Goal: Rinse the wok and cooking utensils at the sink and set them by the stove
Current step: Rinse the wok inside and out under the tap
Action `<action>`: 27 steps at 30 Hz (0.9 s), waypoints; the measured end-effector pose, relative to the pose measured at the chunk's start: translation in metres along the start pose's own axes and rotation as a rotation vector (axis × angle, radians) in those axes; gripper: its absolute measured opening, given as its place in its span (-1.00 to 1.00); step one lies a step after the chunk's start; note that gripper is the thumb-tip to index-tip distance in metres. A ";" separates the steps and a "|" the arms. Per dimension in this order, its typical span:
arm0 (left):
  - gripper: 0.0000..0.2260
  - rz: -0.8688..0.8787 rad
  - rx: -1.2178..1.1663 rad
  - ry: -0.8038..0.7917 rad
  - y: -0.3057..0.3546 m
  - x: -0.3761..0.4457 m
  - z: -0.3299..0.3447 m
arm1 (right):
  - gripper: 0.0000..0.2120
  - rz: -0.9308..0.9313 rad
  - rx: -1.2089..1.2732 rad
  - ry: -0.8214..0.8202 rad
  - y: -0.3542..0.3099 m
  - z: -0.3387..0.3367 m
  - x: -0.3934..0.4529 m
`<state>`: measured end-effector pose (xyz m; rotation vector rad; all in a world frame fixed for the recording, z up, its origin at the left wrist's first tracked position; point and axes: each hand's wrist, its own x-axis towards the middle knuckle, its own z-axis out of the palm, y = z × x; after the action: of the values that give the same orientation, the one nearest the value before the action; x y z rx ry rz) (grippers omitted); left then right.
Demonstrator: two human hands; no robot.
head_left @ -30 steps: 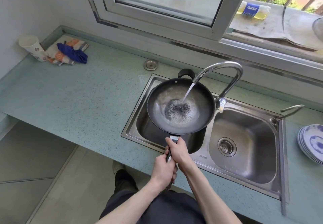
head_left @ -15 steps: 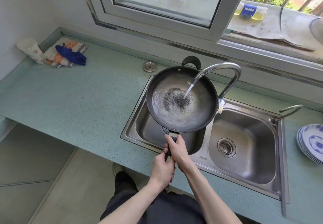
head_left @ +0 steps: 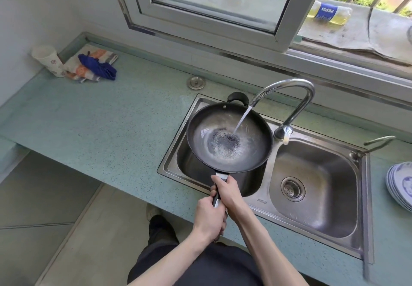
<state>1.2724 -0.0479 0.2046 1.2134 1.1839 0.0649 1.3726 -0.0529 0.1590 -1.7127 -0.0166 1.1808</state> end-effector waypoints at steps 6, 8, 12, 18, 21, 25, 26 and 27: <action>-0.75 -0.012 -0.039 -0.072 -0.008 0.004 0.003 | -0.61 -0.041 -0.154 0.042 0.006 -0.009 0.003; -0.76 -0.006 -0.054 -0.089 -0.013 0.007 0.004 | -0.62 -0.068 -0.197 0.061 0.008 -0.011 0.003; -0.81 0.021 -0.093 -0.113 -0.018 0.010 0.005 | -0.66 -0.104 -0.215 0.073 0.008 -0.012 0.000; -0.81 0.032 -0.080 -0.083 -0.020 0.013 0.002 | -0.73 -0.122 -0.090 0.013 0.003 -0.009 -0.006; -0.82 0.047 -0.067 -0.056 -0.016 0.010 0.000 | -0.74 -0.112 -0.025 -0.029 -0.002 -0.005 -0.008; -0.79 0.091 -0.011 -0.003 -0.003 0.004 -0.001 | -0.76 -0.079 0.054 -0.064 -0.009 -0.003 -0.008; -0.77 0.088 0.001 0.008 -0.001 0.003 -0.001 | -0.75 -0.066 0.072 -0.075 -0.010 -0.003 -0.007; -0.77 0.079 0.003 0.013 0.001 0.002 0.000 | -0.75 -0.051 0.091 -0.082 -0.011 -0.003 -0.007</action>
<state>1.2739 -0.0461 0.2040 1.2644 1.1474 0.1301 1.3766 -0.0536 0.1714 -1.5754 -0.0551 1.1956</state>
